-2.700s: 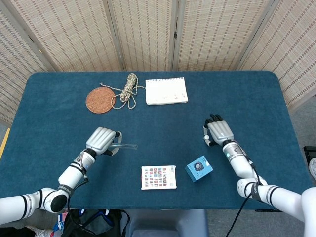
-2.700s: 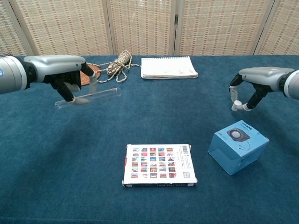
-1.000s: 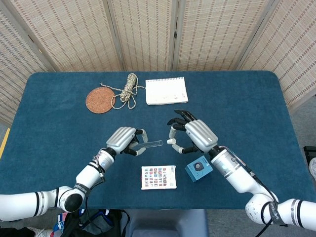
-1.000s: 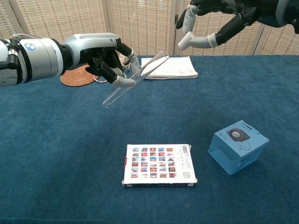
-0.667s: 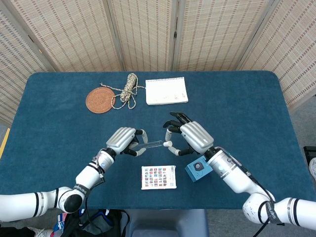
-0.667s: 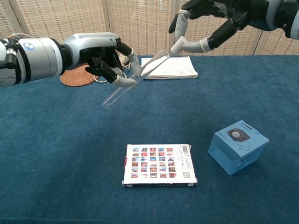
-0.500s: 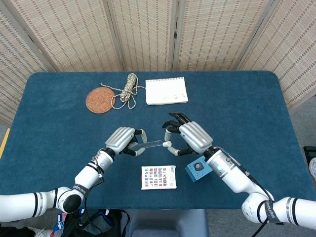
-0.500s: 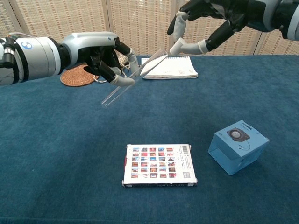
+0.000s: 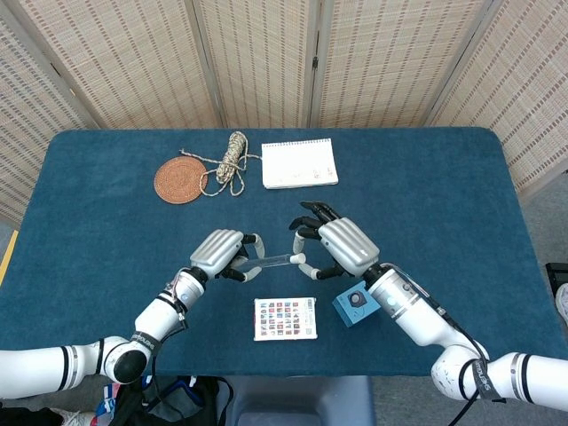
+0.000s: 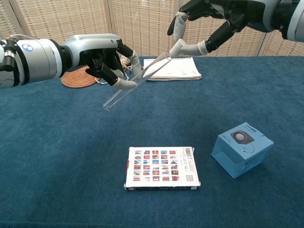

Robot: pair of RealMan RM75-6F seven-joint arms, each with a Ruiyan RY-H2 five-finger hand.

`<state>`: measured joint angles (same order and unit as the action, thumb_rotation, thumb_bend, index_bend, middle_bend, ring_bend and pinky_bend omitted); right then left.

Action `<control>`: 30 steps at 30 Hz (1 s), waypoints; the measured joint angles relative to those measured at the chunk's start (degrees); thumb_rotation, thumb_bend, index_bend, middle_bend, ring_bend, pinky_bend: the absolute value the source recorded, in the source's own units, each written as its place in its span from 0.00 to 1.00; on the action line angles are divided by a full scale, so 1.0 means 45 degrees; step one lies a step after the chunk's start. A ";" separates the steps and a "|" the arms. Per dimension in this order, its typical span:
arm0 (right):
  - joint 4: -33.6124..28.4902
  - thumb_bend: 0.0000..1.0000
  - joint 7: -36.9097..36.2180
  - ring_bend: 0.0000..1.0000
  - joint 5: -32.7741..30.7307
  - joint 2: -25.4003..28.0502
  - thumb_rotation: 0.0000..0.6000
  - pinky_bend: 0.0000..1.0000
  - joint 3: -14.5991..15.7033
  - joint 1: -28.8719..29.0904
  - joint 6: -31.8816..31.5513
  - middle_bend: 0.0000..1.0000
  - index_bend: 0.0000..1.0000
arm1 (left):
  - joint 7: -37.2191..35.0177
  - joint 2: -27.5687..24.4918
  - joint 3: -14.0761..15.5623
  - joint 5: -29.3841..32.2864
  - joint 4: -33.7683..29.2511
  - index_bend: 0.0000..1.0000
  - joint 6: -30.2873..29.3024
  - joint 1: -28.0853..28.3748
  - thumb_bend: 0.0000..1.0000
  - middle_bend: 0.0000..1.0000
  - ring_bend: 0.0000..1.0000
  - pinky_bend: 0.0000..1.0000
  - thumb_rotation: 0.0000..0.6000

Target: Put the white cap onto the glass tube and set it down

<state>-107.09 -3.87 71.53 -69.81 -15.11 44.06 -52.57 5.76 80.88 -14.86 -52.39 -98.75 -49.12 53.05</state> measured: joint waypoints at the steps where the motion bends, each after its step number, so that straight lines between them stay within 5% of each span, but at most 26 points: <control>1: 0.0012 0.56 0.0017 0.00 -0.0011 -0.0010 1.00 0.00 0.0000 0.0021 0.0015 0.27 0.68 | -0.0008 0.0007 -0.0001 0.0012 0.0002 0.55 0.0010 0.0008 0.38 1.00 0.95 1.00 1.00; 30: 0.0309 0.56 0.0368 0.00 -0.0456 -0.0366 1.00 0.00 0.0072 0.0431 0.0247 0.27 0.68 | 0.0195 0.0098 0.0058 0.0168 -0.0124 0.55 0.0060 0.0212 0.37 1.00 0.95 1.00 1.00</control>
<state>-105.69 -2.22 69.48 -71.45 -14.78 46.00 -51.46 6.63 81.32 -14.60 -51.64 -99.30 -48.85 54.01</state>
